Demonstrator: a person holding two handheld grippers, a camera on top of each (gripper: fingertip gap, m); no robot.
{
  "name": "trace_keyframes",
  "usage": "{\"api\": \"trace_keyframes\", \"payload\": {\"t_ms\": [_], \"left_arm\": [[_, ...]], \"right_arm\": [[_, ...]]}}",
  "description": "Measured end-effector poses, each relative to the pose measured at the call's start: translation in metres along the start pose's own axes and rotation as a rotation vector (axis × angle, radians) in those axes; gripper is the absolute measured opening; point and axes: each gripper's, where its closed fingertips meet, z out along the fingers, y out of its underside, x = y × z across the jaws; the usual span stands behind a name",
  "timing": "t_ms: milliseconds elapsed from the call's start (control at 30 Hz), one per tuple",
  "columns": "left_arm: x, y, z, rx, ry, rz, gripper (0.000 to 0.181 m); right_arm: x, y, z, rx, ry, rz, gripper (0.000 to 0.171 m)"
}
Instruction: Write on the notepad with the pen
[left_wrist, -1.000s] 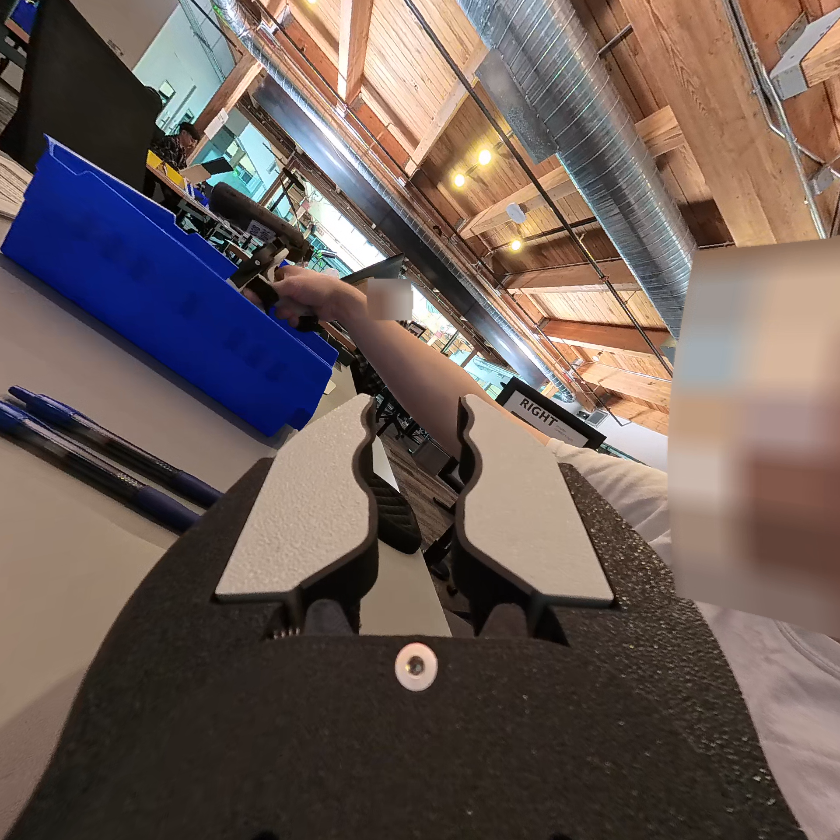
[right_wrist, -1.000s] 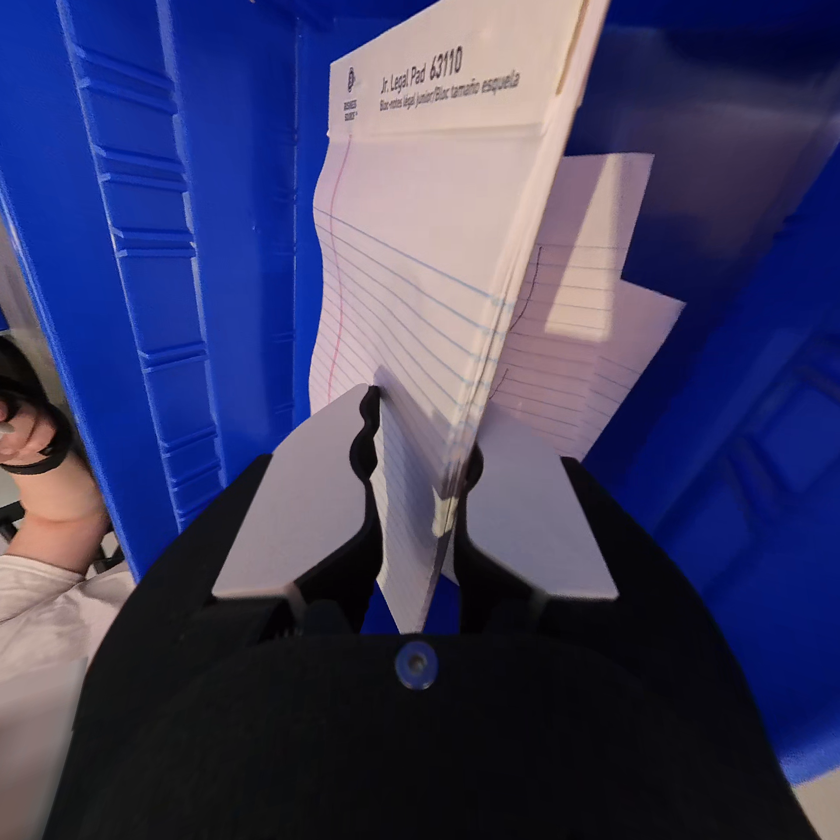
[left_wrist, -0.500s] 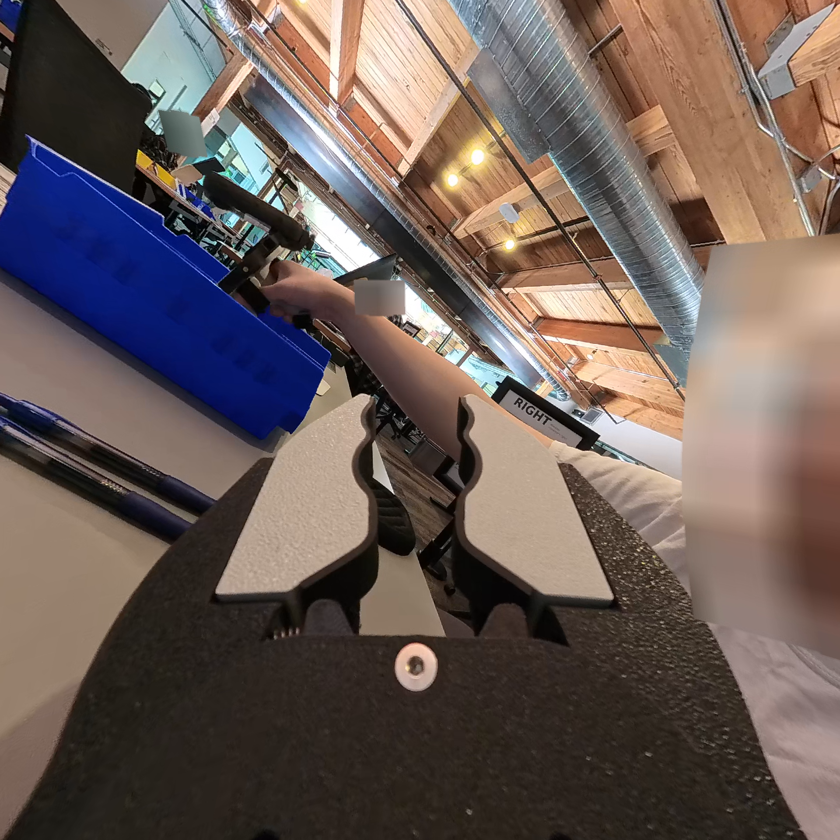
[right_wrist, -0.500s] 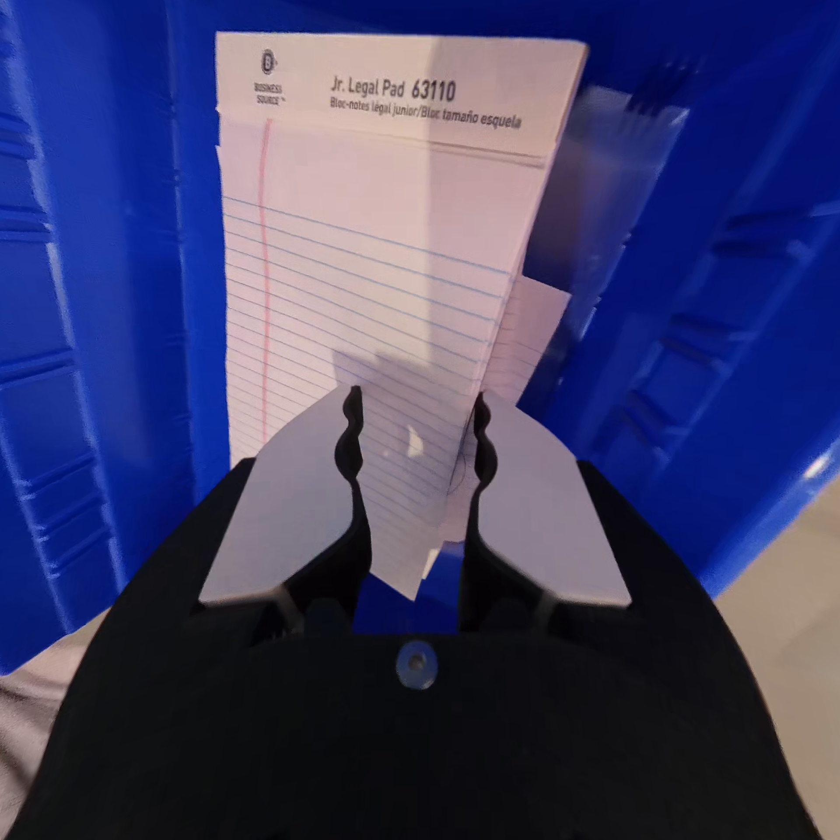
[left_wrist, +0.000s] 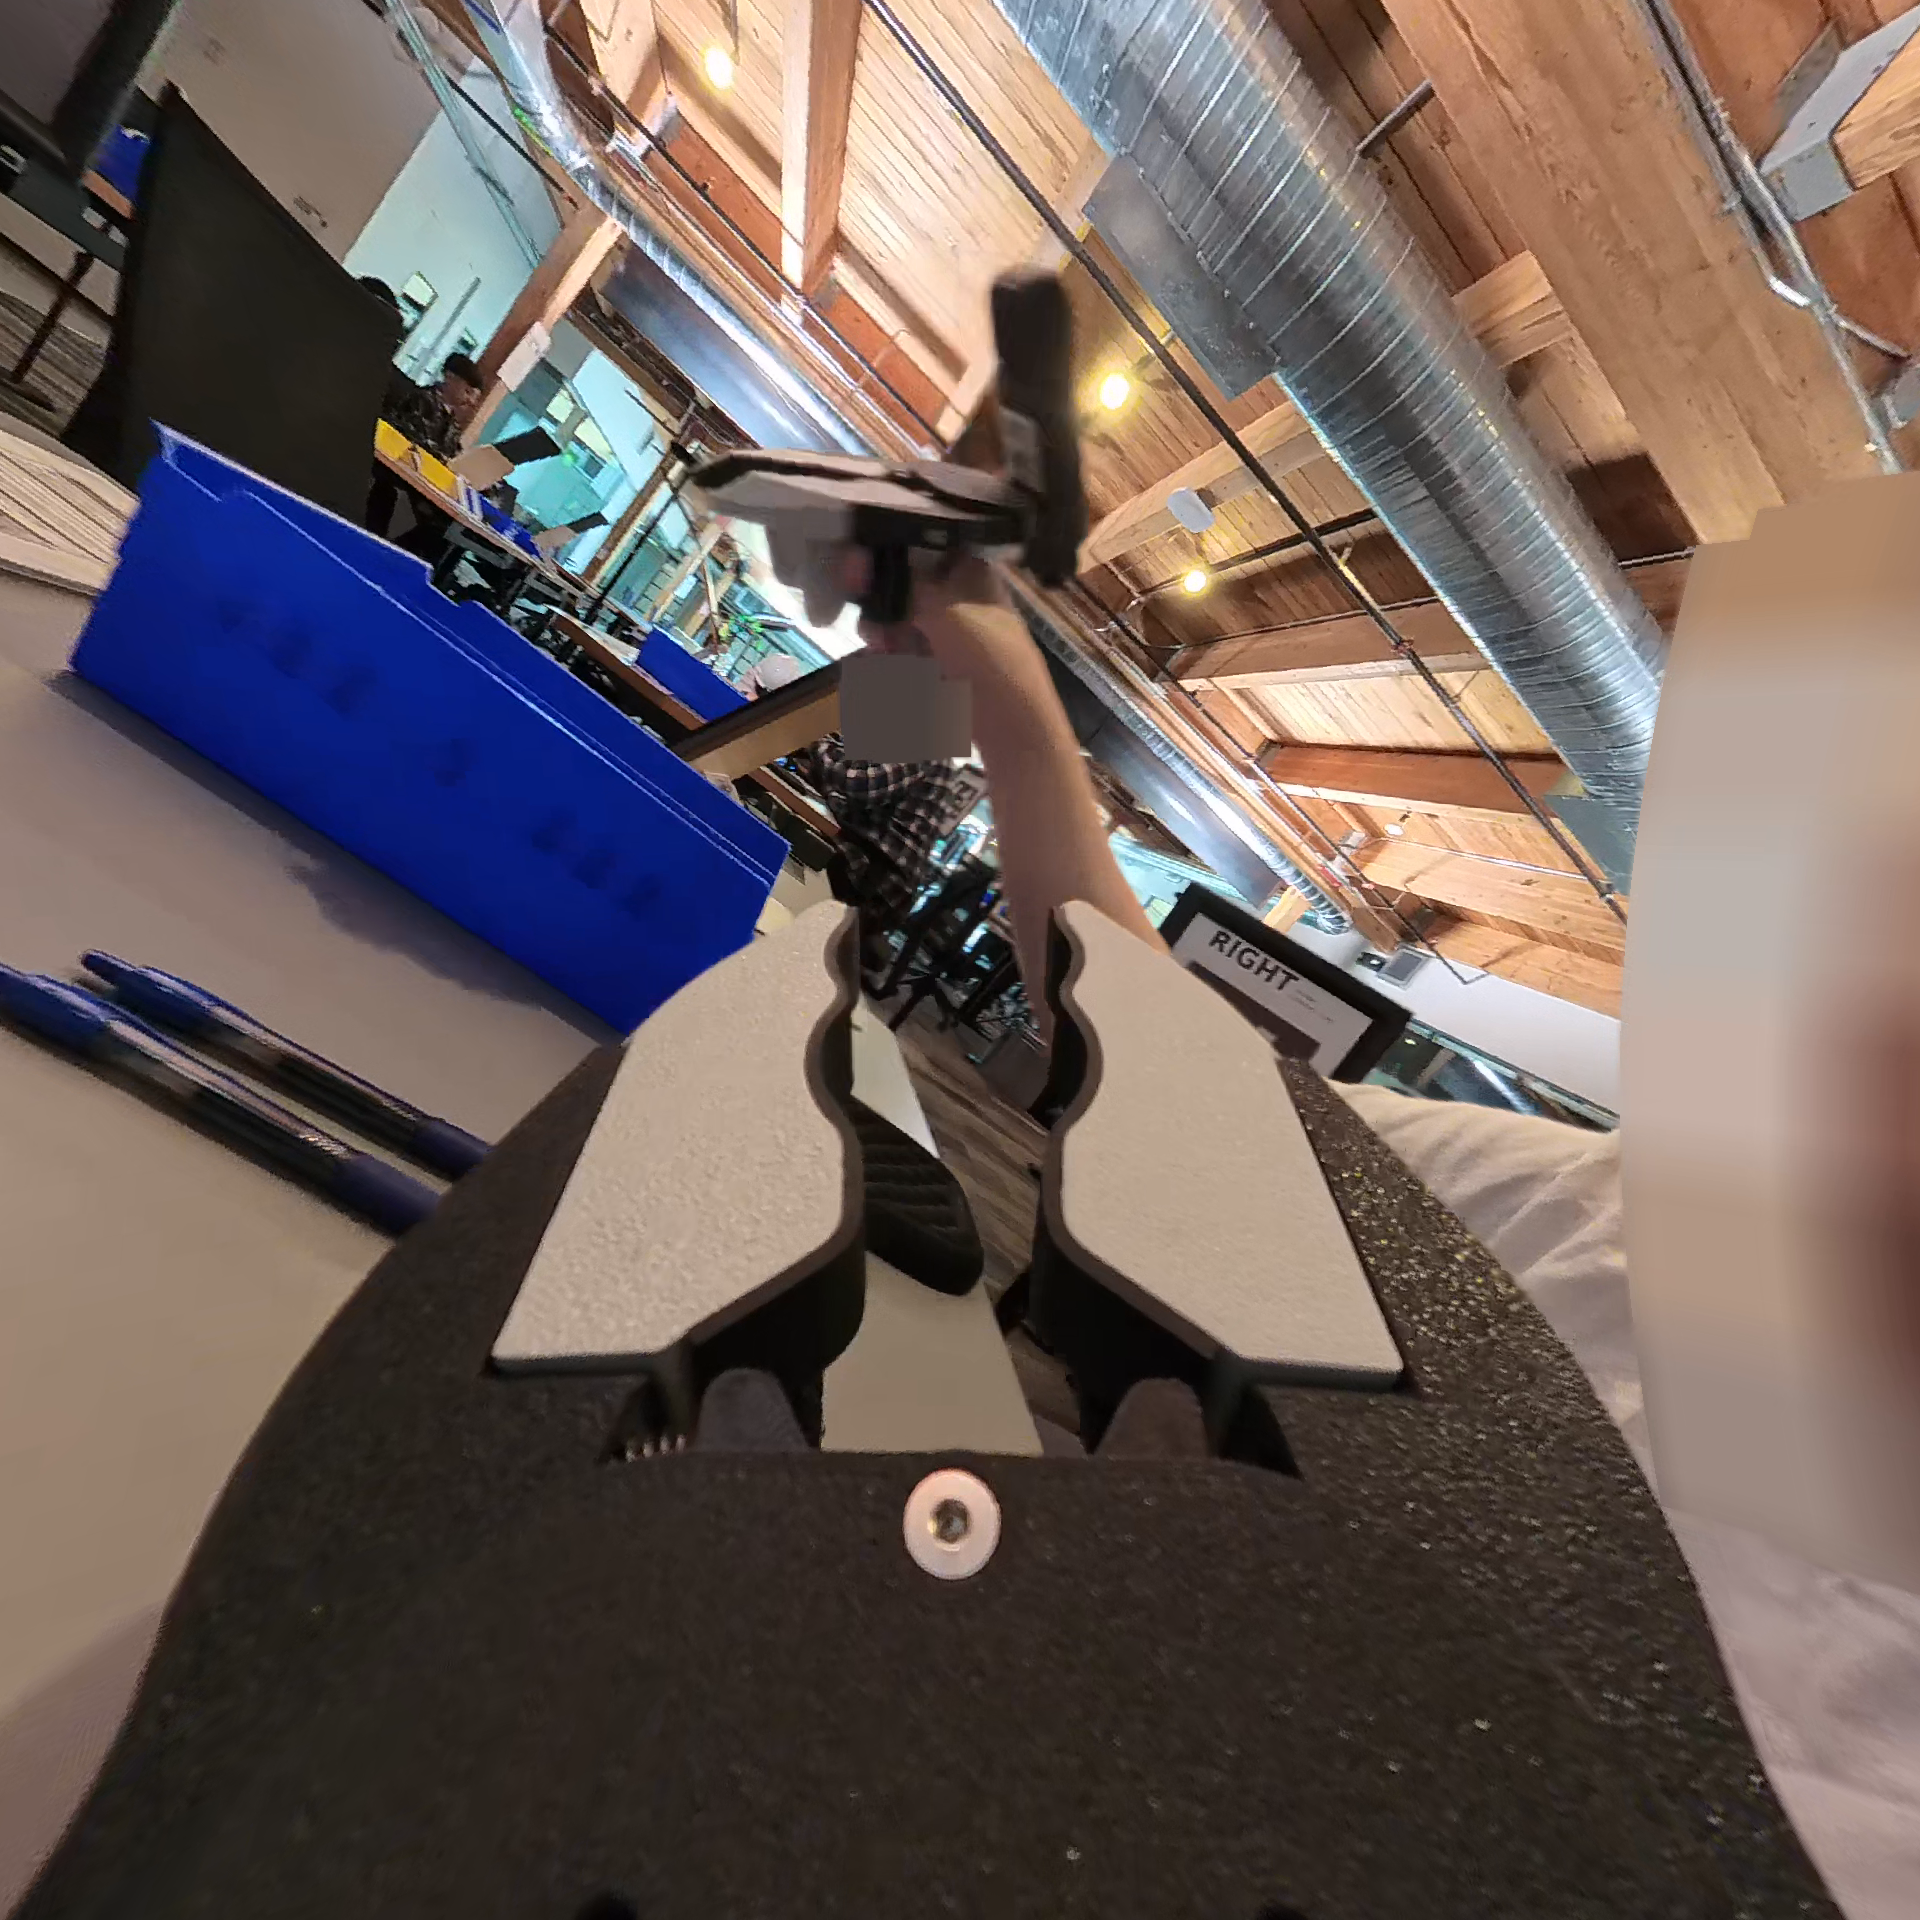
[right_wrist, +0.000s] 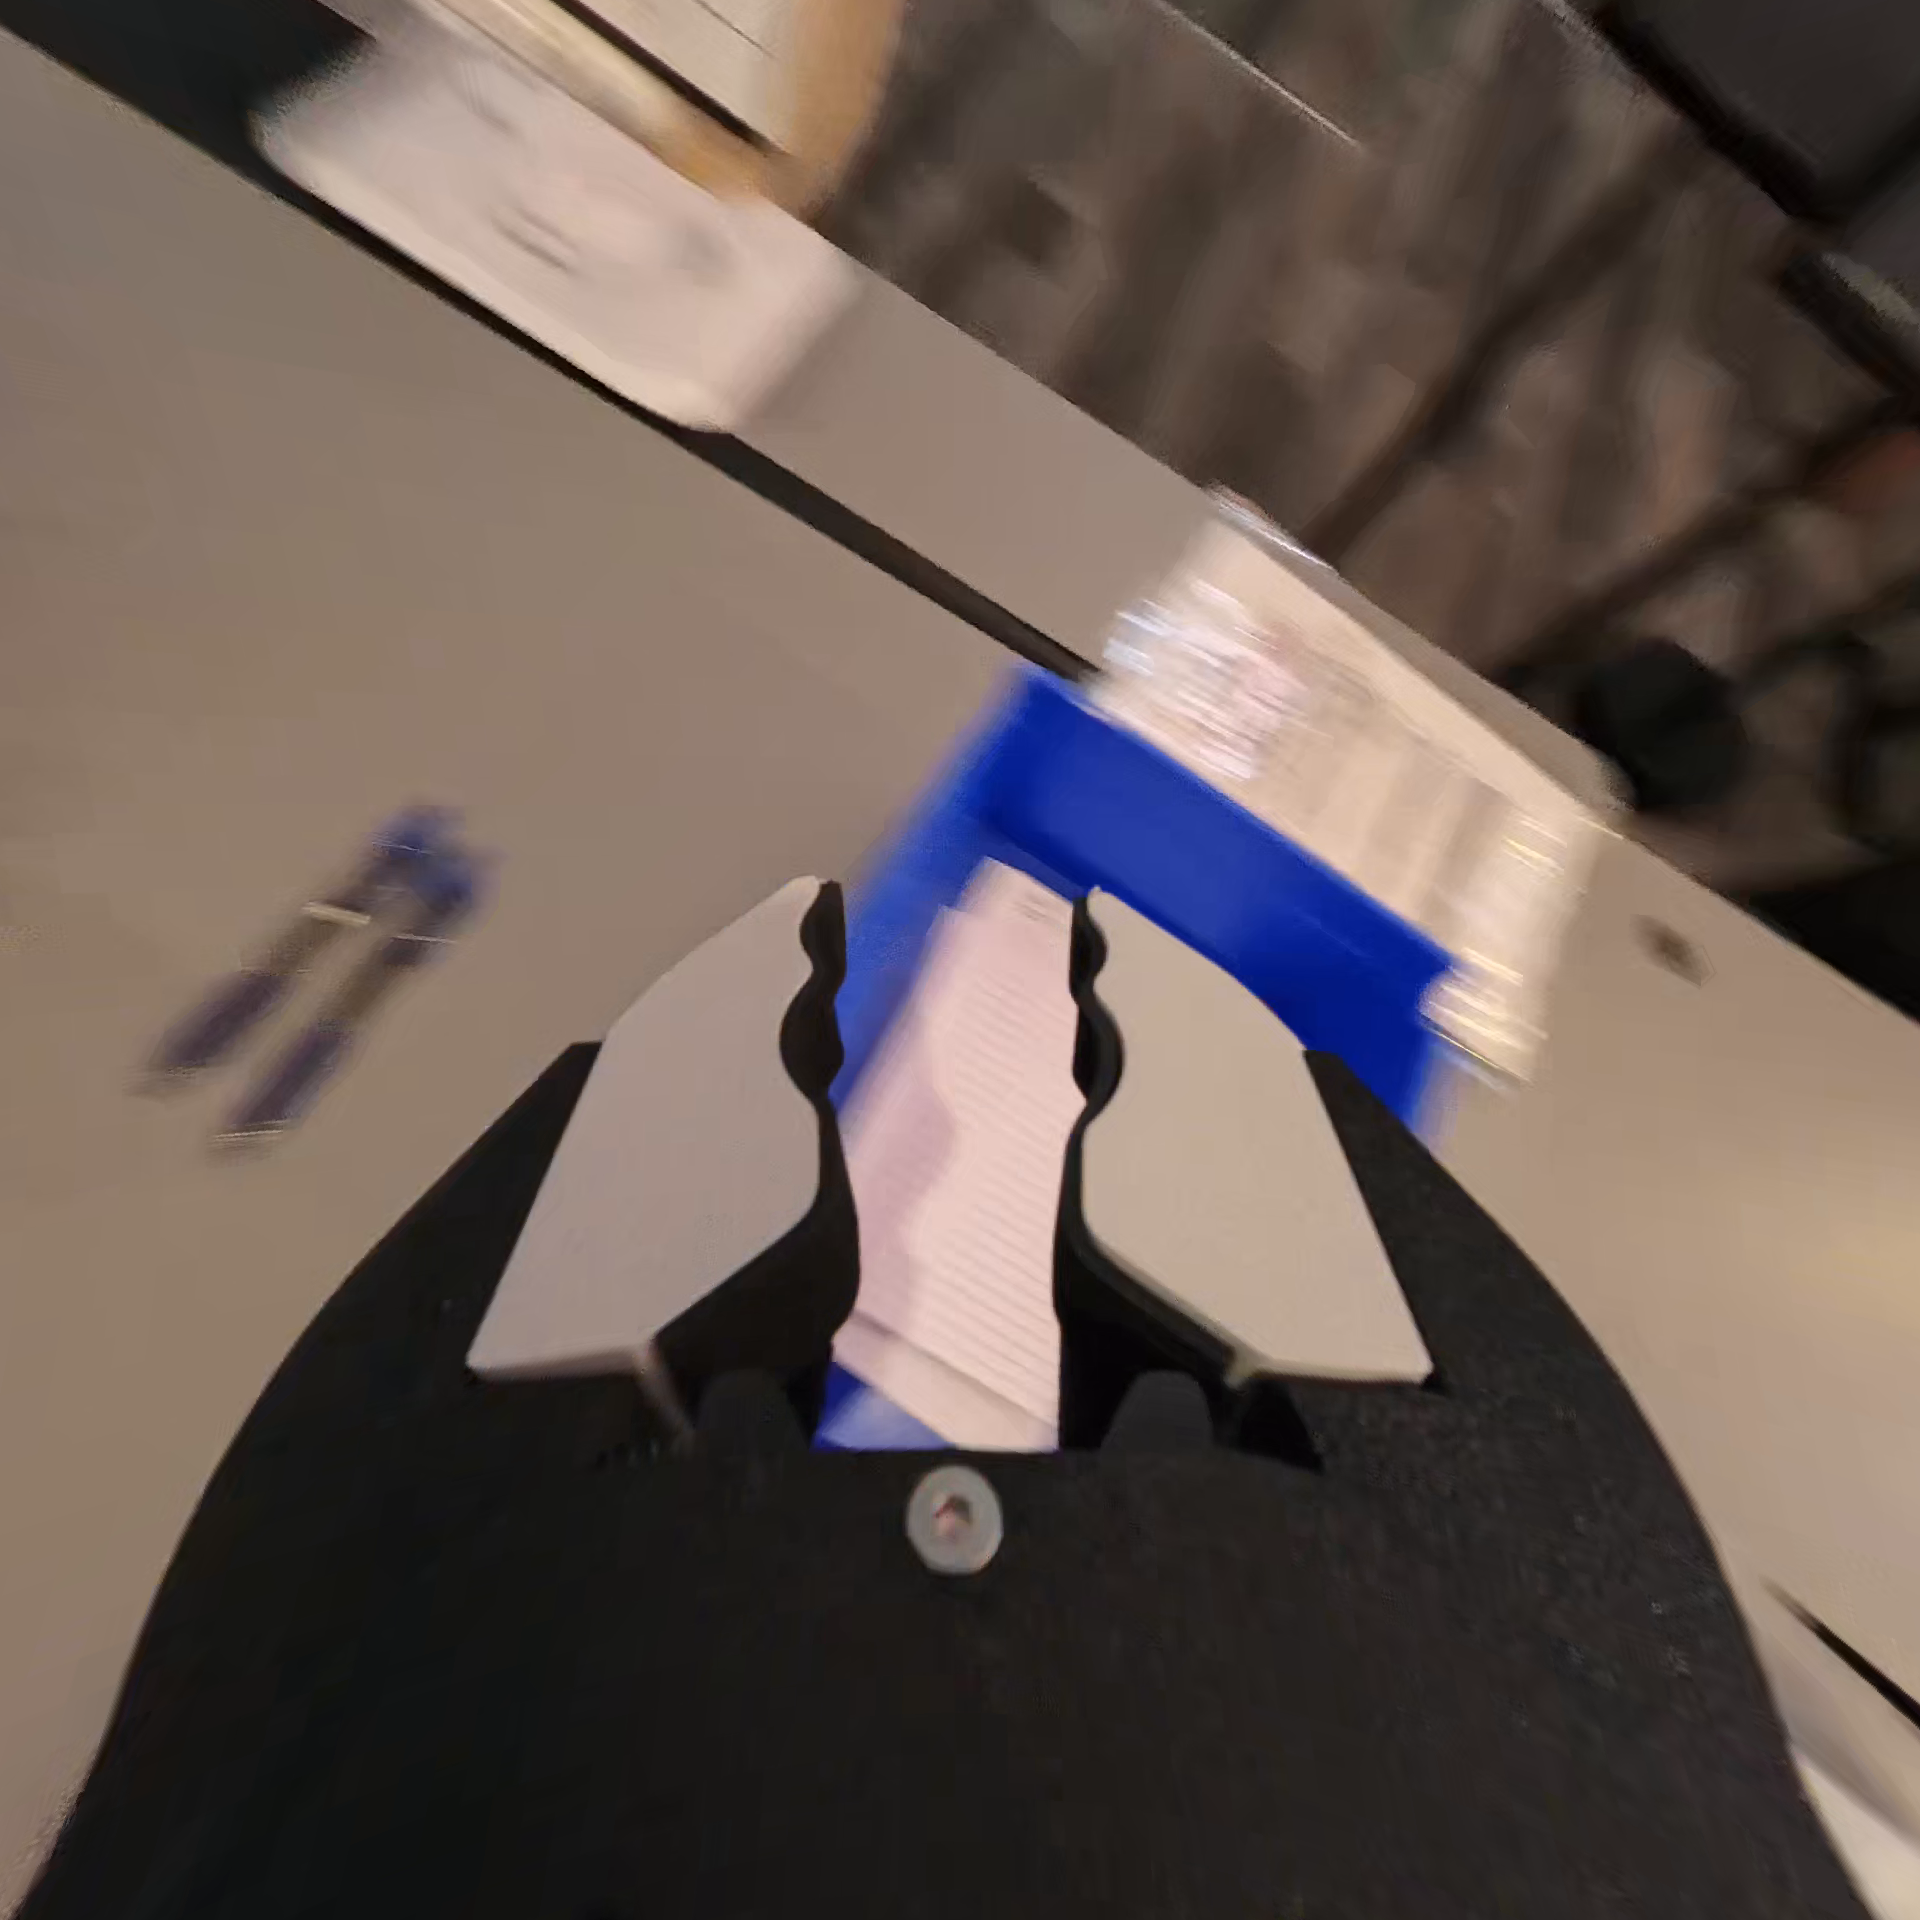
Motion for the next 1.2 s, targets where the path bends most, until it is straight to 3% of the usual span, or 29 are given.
{"api": "trace_keyframes", "payload": {"t_ms": [67,133,200,367,767,1033,1200], "left_arm": [[-0.005,-0.002,-0.003,0.005,-0.036,0.026,0.034],[-0.009,-0.005,-0.006,0.013,-0.063,0.042,0.034],[-0.013,-0.008,-0.009,0.021,-0.087,0.053,0.034],[-0.012,-0.012,-0.013,0.046,-0.071,0.023,0.034],[-0.003,-0.010,-0.008,0.032,-0.034,0.016,0.034],[0.001,-0.010,-0.008,0.027,-0.021,0.020,0.034],[0.001,-0.010,-0.006,0.025,-0.018,0.023,0.034]], "right_arm": [[-0.070,-0.008,-0.003,0.038,-0.240,0.026,0.033],[-0.116,0.001,0.009,-0.016,-0.333,0.019,0.026],[-0.148,0.016,0.033,-0.081,-0.382,0.020,0.017],[-0.194,0.078,0.093,-0.368,-0.417,0.028,0.020],[-0.213,0.107,0.130,-0.583,-0.352,-0.001,0.032],[-0.210,0.111,0.132,-0.601,-0.325,-0.049,0.022],[-0.213,0.111,0.128,-0.547,-0.402,-0.017,0.015]]}}
